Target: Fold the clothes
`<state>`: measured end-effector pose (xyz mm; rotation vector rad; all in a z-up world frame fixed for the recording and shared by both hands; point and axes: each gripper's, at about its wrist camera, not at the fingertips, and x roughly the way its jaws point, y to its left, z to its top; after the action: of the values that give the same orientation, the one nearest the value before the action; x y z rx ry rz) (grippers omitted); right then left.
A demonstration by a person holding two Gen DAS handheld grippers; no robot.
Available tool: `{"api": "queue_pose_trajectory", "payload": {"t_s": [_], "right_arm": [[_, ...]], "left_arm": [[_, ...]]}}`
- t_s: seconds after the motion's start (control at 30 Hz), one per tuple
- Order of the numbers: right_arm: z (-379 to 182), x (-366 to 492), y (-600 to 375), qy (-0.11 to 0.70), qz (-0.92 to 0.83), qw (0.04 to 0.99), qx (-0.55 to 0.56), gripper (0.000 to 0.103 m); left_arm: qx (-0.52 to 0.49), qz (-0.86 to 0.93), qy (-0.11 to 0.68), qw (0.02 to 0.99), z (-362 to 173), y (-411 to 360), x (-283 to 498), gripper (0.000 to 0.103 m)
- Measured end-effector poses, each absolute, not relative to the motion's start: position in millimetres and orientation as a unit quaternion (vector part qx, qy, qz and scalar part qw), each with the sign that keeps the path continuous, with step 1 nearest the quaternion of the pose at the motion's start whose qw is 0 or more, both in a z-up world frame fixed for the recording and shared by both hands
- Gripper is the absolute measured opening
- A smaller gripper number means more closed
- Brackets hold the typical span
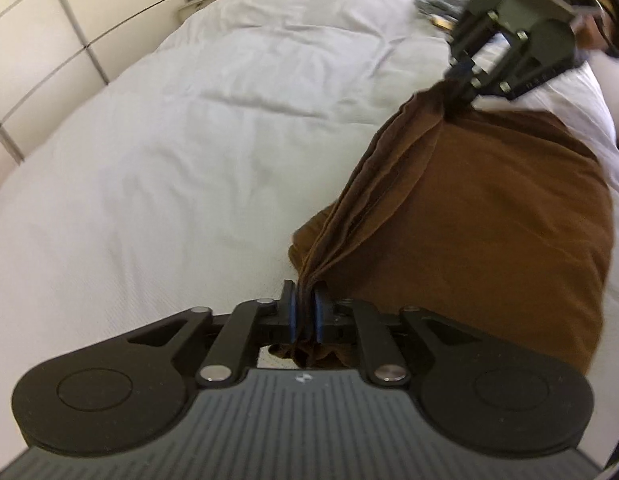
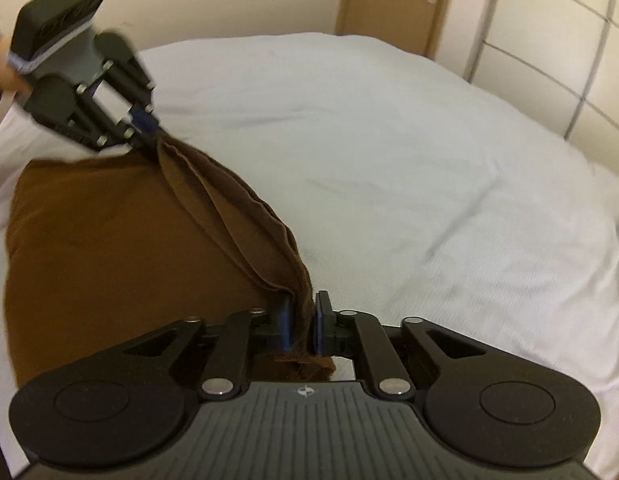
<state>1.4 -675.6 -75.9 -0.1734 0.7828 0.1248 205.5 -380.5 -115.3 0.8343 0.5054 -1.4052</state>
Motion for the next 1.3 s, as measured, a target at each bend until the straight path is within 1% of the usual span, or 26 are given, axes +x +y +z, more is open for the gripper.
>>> {"api": "queue_pose_trajectory", "payload": {"t_s": [0.03,0.07,0.1,0.13,0.2,0.3,0.47,0.63,0.73,0.8,0.87,1.03,1.13,1.2,1.3], "right_arm": [[-79,2,-679,0.379,0.053,0.921,-0.074,0.026],[-79,-3,-680,0.375,0.040,0.924,-0.062,0.029],[-77,-11,-681,0.370,0.025,0.927,-0.050,0.034],[-75,-18,-681,0.362,0.012,0.931,-0.040,0.037],[-70,-35,-679,0.344,-0.017,0.938,-0.030,0.039],[-59,-64,-670,0.315,-0.047,0.948,-0.013,0.039],[-44,-122,-642,0.272,-0.032,0.960,0.055,0.039],[-53,-164,-574,0.261,0.015,0.961,0.087,0.039],[-74,-163,-548,0.280,0.029,0.953,0.108,0.039],[-85,-162,-545,0.307,0.028,0.945,0.110,0.039],[-80,-164,-551,0.305,0.020,0.946,0.108,0.039],[-59,-169,-571,0.284,0.001,0.953,0.105,0.039],[-54,-151,-585,0.277,-0.006,0.956,0.096,0.040],[-55,-128,-595,0.276,-0.008,0.957,0.087,0.038],[-62,-98,-607,0.278,-0.010,0.957,0.082,0.036]], "left_arm": [[0.350,-0.616,0.235,0.665,-118,-381,212,0.022],[0.324,-0.609,0.248,0.680,-118,-378,219,0.032],[0.298,-0.600,0.260,0.696,-117,-373,226,0.035],[0.275,-0.592,0.268,0.709,-115,-366,232,0.035],[0.241,-0.569,0.273,0.737,-110,-351,237,0.032],[0.209,-0.527,0.270,0.778,-98,-324,235,0.027],[0.153,-0.525,0.248,0.799,-78,-276,202,0.026],[0.169,-0.564,0.228,0.775,-82,-258,134,0.027],[0.191,-0.585,0.231,0.754,-97,-257,102,0.029],[0.228,-0.571,0.241,0.751,-115,-261,95,0.030],[0.246,-0.561,0.256,0.748,-124,-258,96,0.031],[0.222,-0.548,0.242,0.769,-101,-249,114,0.031],[0.194,-0.552,0.234,0.777,-92,-271,132,0.030],[0.195,-0.564,0.229,0.769,-91,-293,141,0.030],[0.207,-0.577,0.235,0.754,-103,-332,156,0.030]]}}
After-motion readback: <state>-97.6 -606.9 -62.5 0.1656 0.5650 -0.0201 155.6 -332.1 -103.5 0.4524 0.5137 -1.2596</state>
